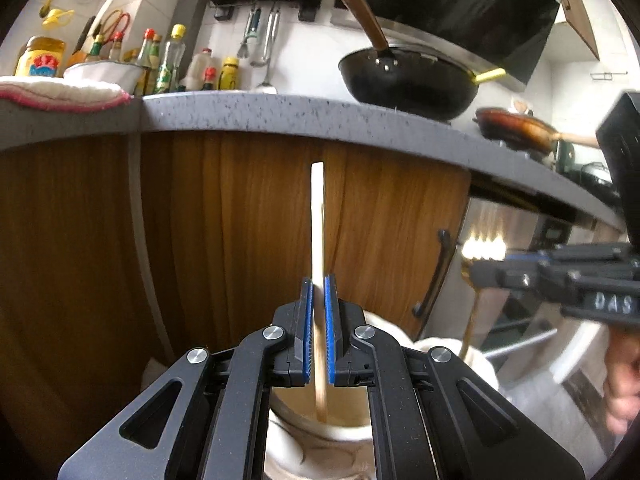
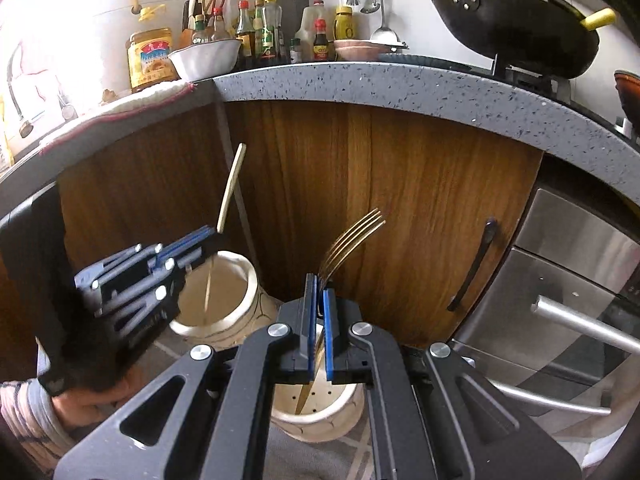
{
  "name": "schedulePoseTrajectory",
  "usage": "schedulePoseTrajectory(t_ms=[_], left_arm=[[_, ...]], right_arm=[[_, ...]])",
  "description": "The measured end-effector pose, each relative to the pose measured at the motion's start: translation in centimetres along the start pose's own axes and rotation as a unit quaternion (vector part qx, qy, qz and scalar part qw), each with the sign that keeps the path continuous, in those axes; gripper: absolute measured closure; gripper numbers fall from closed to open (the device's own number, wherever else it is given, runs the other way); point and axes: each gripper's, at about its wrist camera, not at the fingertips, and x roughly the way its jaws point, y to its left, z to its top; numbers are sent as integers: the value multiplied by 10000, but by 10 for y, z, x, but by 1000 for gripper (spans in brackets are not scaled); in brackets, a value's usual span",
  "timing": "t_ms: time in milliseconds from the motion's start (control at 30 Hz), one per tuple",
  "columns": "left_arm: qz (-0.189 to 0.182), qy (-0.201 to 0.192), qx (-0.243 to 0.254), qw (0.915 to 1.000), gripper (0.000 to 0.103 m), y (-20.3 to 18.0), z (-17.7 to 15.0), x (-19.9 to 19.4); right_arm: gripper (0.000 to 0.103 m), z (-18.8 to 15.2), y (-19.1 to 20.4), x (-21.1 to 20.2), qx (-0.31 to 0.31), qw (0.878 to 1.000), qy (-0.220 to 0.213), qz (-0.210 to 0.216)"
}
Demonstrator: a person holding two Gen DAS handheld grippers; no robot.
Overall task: Organize utensils
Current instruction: 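Lift the chopstick and gold fork and drop them into the ceramic holder, then return both tools to the table and open over the remaining utensils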
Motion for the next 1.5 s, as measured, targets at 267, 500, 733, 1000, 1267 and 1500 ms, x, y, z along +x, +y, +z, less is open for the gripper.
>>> schedulePoseTrajectory(t_ms=[267, 500, 733, 1000, 1267, 1500], left_arm=[[174, 94, 23, 9998, 86, 1, -2, 0], [187, -112, 113, 9997, 40, 2, 2, -27], [345, 17, 91, 9994, 37, 6, -10, -60], [472, 1071, -11, 9931, 42, 8, -65, -80], [251, 2062, -179, 9780, 54, 9, -130, -87], [188, 2528, 219, 9671, 66, -10, -157, -75]], right_arm=[[100, 8, -11, 19, 200, 9997, 96, 64], [68, 3, -20, 18, 262, 9994, 121, 184], [61, -27, -30, -15, 239, 9997, 27, 78], [62, -111, -38, -44, 329, 9978, 559, -105], [62, -188, -33, -69, 625, 9941, 891, -8], [63, -216, -35, -75, 731, 9917, 1060, -42]])
